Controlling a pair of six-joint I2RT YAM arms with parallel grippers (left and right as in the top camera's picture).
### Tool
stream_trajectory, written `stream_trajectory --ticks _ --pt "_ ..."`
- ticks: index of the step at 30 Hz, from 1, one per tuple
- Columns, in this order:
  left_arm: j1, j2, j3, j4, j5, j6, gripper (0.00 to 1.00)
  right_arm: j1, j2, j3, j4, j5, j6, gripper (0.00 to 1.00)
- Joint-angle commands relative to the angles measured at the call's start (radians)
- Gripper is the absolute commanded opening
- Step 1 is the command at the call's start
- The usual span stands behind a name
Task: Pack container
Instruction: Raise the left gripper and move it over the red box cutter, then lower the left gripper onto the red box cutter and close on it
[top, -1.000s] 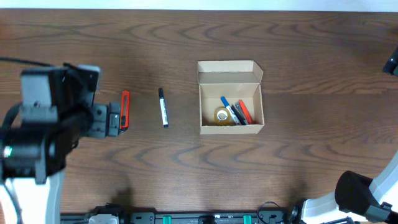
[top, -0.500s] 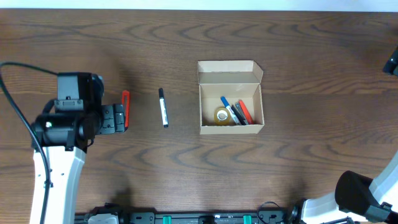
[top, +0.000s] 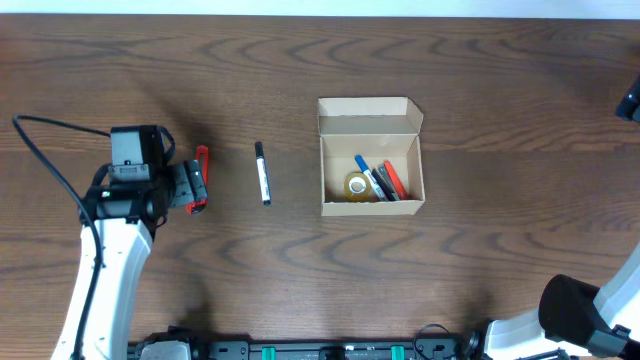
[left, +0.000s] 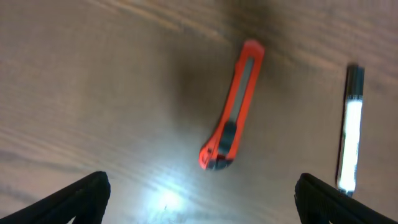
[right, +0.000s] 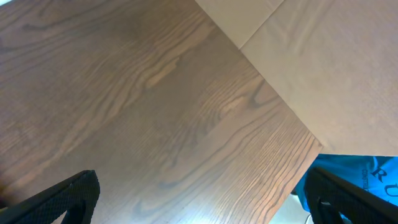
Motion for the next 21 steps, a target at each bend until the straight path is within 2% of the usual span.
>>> stream_trajectory --ticks 1,6,15,21 --pt "0.004 0.011 0.002 0.029 0.01 -0.029 0.95 -0.005 -0.008 0.011 -0.002 0.01 0.019 0.99" --pt "0.004 0.03 0.002 0.035 0.111 -0.028 0.95 -0.005 -0.008 0.011 -0.002 0.01 0.019 0.99" --pt "0.003 0.216 0.002 0.013 0.113 -0.03 0.95 -0.005 -0.008 0.011 -0.002 0.01 0.019 0.99" --pt "0.003 0.274 0.002 0.05 0.116 -0.029 0.95 -0.005 -0.008 0.011 -0.002 0.01 0.019 0.99"
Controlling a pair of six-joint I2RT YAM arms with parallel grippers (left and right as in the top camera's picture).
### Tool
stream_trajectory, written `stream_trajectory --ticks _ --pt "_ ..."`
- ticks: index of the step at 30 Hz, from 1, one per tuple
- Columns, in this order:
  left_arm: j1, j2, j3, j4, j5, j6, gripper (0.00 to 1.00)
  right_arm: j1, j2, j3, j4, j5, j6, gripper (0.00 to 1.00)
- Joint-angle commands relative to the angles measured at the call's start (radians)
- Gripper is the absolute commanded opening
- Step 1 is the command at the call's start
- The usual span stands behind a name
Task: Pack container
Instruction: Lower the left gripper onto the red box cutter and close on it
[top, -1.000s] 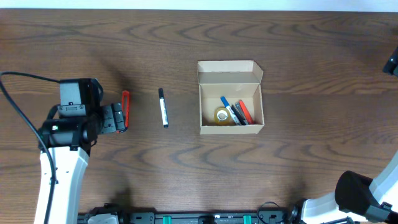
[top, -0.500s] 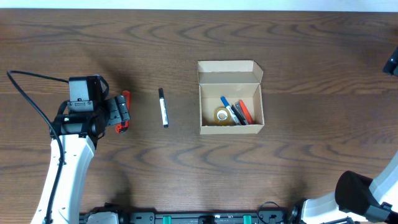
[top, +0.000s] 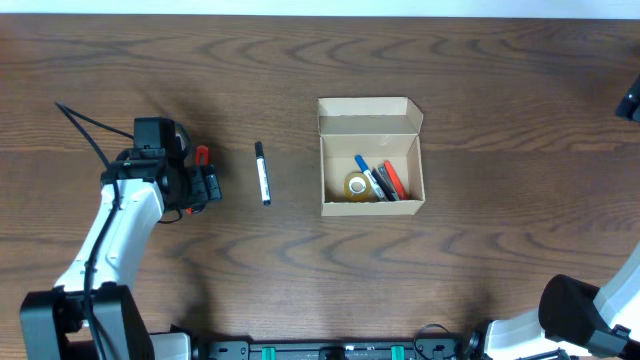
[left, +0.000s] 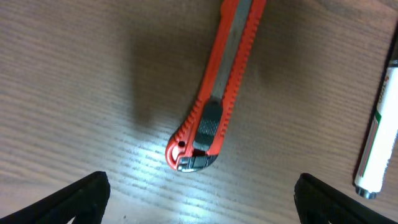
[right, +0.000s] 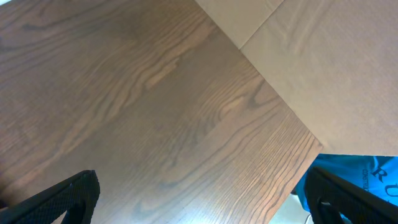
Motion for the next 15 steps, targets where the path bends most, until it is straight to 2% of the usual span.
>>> stream_trajectory --ticks 1,8,15 --pt "0.003 0.015 0.002 0.024 0.005 -0.007 0.95 -0.005 -0.008 0.011 -0.002 0.01 0.018 0.99" --pt "0.002 0.016 0.002 0.105 0.006 -0.006 0.95 -0.005 -0.008 0.011 -0.002 0.01 0.018 0.99" --pt "0.002 0.035 0.002 0.103 0.006 0.034 0.95 -0.005 -0.008 0.011 -0.002 0.01 0.018 0.99"
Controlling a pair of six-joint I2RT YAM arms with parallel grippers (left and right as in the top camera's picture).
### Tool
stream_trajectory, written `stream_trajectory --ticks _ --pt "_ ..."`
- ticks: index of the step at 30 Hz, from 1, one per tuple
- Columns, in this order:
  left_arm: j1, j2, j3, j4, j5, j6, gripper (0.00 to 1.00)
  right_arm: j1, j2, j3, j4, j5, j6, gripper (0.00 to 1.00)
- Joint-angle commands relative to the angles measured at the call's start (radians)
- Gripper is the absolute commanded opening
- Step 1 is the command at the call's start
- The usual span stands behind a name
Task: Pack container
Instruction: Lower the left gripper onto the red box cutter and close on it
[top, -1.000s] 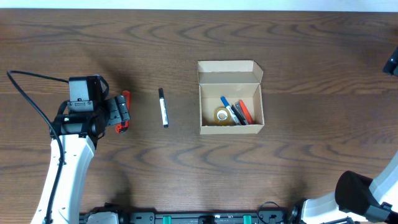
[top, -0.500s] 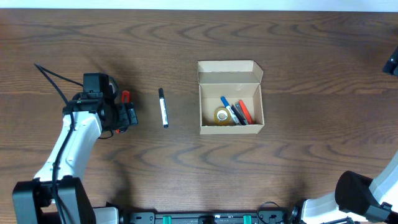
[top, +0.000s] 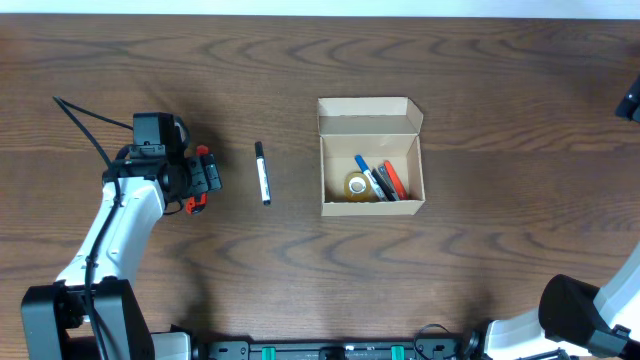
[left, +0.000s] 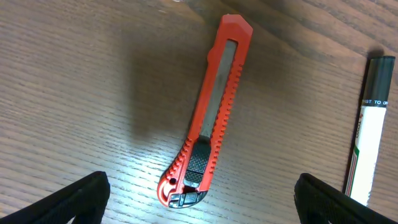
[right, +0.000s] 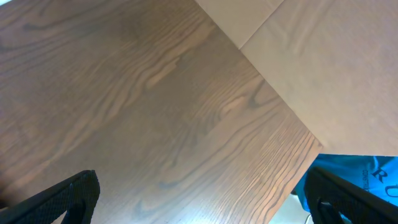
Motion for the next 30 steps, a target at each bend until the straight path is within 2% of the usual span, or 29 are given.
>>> stream_trajectory --ticks 1,16,19,30 --pt "0.002 0.029 0.002 0.002 0.004 0.042 0.95 -0.005 -0.008 0.011 -0.002 0.01 0.019 0.99" --pt "0.002 0.143 0.002 0.085 0.05 0.129 0.96 -0.005 -0.008 0.011 -0.002 0.01 0.019 0.99" --pt "0.002 0.143 0.002 0.08 0.049 0.163 0.95 -0.005 -0.008 0.011 -0.002 0.01 0.019 0.99" --pt "0.002 0.178 0.002 0.03 0.048 0.163 0.95 -0.005 -0.008 0.011 -0.002 0.01 0.019 0.99"
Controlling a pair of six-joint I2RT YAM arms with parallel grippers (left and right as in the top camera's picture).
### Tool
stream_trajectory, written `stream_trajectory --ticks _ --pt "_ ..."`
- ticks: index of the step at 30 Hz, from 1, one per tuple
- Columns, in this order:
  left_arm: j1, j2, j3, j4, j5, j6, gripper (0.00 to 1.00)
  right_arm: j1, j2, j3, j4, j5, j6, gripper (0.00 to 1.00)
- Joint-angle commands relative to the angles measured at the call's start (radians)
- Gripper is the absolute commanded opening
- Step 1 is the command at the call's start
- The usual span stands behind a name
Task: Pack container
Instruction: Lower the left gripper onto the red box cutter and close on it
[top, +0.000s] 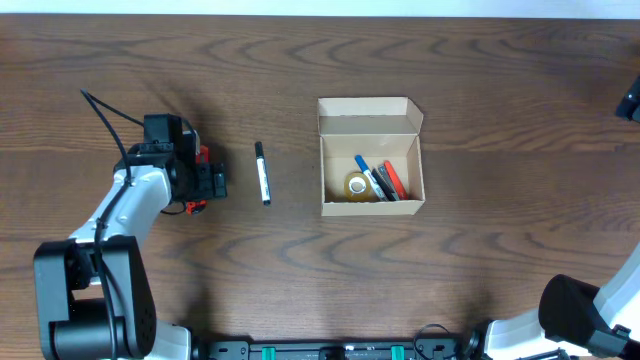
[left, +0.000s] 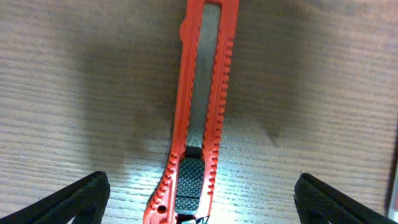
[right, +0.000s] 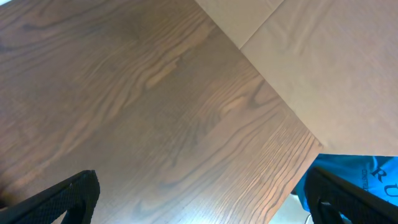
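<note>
A red utility knife (left: 199, 112) lies flat on the wood table, with only its ends (top: 203, 153) showing in the overhead view. My left gripper (left: 200, 202) hangs open low over it. Its fingers (left: 78, 198) stand wide to either side of the knife's slider end and touch nothing. A black-and-white marker (top: 262, 172) lies to the right of the knife. The open cardboard box (top: 365, 117) at the table's middle holds a tape roll (top: 357, 185) and some pens. My right gripper (right: 202, 199) is open and empty over the table's edge.
A black cable (top: 105, 120) trails from the left arm toward the back left. The right arm's base (top: 590, 310) sits at the front right corner. A blue object (right: 367, 177) shows past the table edge in the right wrist view.
My left gripper has shifted slightly right and turned. The knife now runs straight up the left wrist view, centred between the fingers and closer. Knife, marker and right arm have not moved.
My left gripper was open, high and left of the knife. Then it was closer, with the knife tilted in its view. Then the knife and marker both showed, still tilted. Now the open gripper is squared over the knife. The box contents stayed unchanged.
</note>
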Motion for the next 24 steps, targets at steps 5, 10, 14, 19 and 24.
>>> stream_trajectory --ticks 5,10,14,19,24 --pt "0.002 0.092 0.002 -0.018 0.0 0.014 0.95 -0.005 -0.008 0.011 -0.002 0.01 0.019 0.99" --pt "0.002 0.112 0.002 -0.012 0.0 0.014 0.95 -0.005 -0.008 0.011 -0.002 0.01 0.019 0.99" --pt "0.002 0.112 0.002 -0.007 0.0 0.014 1.0 -0.005 -0.008 0.011 -0.002 0.01 0.019 0.99" --pt "0.002 0.112 0.002 -0.004 0.0 0.014 0.6 -0.005 -0.008 0.011 -0.002 0.01 0.019 0.99" --pt "0.002 0.112 0.002 -0.001 0.0 0.014 0.45 -0.005 -0.008 0.011 -0.002 0.01 0.019 0.99"
